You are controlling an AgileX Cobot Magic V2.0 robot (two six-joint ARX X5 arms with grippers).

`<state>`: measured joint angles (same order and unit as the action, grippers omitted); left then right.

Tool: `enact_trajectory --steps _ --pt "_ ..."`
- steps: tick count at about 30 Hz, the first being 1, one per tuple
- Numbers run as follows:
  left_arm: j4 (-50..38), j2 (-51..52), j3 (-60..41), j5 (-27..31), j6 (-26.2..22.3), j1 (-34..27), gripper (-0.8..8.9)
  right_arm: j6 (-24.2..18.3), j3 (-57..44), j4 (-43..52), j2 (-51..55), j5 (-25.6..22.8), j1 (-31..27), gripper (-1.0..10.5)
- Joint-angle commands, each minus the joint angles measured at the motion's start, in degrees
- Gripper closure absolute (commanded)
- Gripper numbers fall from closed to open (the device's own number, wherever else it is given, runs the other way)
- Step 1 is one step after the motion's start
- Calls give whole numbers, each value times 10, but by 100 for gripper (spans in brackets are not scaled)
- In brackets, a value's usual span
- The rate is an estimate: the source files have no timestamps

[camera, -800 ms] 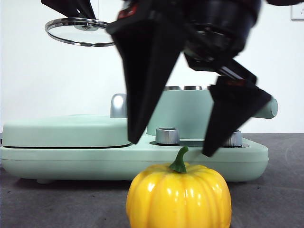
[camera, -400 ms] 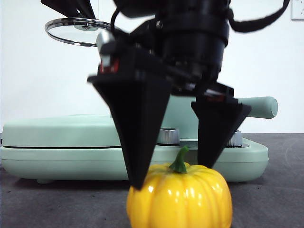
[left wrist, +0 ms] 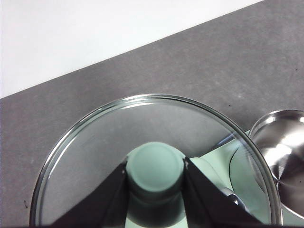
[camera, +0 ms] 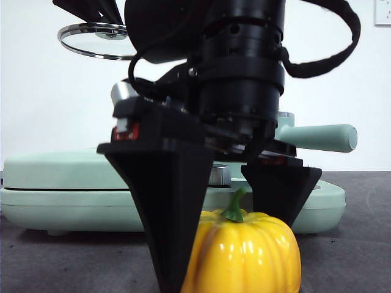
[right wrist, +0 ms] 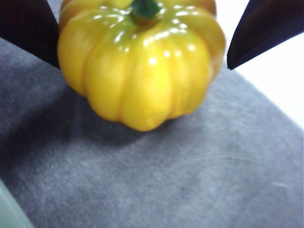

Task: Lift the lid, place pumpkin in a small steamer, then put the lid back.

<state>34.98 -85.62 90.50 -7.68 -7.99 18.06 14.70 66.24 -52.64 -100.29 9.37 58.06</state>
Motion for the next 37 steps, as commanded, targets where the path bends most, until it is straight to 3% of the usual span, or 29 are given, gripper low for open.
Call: enact_trajectory --steps 1,5,11,17,22,37 --pt "-13 3 22 -3 -4 2 798 -8 10 -5 -16 -4 7 429" --pt "-13 3 22 -3 -4 2 799 -5 10 -6 -16 -3 7 579" --pt "-13 3 22 -2 -4 2 798 -7 54 -64 -16 -4 1 580" --pt "-13 3 22 -2 -4 2 799 -35 189 -156 -16 -31 -21 580" --pt "-13 3 22 -3 -4 2 798 -56 308 -212 -16 -67 -65 580" --pt "-11 3 22 -3 -3 2 798 -113 500 -231 -101 -60 -241 580"
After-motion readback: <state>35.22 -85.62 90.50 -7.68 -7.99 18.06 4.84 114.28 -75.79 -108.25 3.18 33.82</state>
